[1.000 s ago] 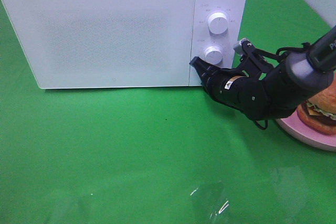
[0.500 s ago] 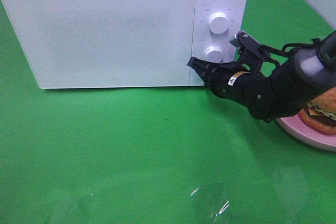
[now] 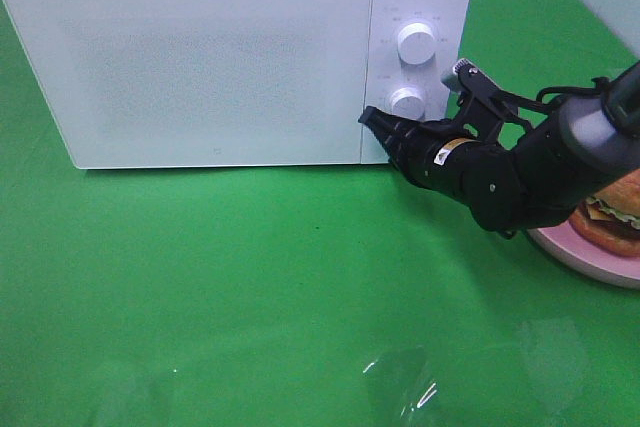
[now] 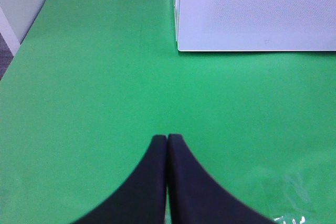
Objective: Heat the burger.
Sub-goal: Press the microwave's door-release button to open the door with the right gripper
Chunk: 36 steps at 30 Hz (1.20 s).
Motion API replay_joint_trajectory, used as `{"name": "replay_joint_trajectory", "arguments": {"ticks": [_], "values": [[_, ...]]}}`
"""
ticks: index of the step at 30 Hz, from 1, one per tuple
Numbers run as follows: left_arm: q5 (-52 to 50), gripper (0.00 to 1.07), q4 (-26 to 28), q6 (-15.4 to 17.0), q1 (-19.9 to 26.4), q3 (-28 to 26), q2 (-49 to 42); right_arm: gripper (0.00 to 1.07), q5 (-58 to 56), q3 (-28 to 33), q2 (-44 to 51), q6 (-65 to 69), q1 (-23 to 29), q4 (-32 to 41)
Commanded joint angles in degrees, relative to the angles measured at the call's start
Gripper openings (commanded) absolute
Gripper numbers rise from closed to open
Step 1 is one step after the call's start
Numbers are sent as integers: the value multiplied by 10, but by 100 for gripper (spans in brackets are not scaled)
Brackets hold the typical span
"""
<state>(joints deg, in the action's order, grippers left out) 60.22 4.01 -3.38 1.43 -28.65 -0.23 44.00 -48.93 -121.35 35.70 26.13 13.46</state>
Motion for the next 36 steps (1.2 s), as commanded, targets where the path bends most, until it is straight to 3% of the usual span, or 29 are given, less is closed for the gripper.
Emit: {"name": "replay_joint_trajectory", "arguments": {"ticks": [1,3,7,36], "values": [[-7,0,1,-1,-2,1,-13,0,257,-28,-5,39,-7,34],[-7,0,1,-1,-2,1,-13,0,295,-28,-16,94,-7,78],[-7,0,1,-1,-2,1,-13,0,305,-28,-17,109,-7,95],[-7,0,1,-1,-2,1,-13,0,332,-111,-19,148,-7,89]]}}
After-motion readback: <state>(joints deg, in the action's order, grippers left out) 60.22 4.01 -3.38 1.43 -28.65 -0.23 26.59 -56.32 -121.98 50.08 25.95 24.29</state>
